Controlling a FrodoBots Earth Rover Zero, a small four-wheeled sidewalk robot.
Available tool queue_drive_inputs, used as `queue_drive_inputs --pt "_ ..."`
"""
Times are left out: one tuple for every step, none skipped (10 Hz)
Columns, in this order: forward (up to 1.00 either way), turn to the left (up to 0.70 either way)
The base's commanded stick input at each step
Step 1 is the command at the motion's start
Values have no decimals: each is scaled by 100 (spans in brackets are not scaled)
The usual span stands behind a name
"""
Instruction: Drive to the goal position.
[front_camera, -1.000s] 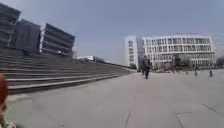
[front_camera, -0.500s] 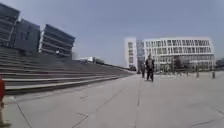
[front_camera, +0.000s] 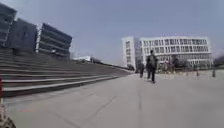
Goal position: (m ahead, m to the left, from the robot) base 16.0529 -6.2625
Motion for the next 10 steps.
queue_drive_inputs --pt "70 0" --pt "70 0" --pt "70 0" --pt "70 0" --pt "70 0" --pt "70 0" --pt "70 0" --pt "70 0" --pt "70 0" --pt "70 0"
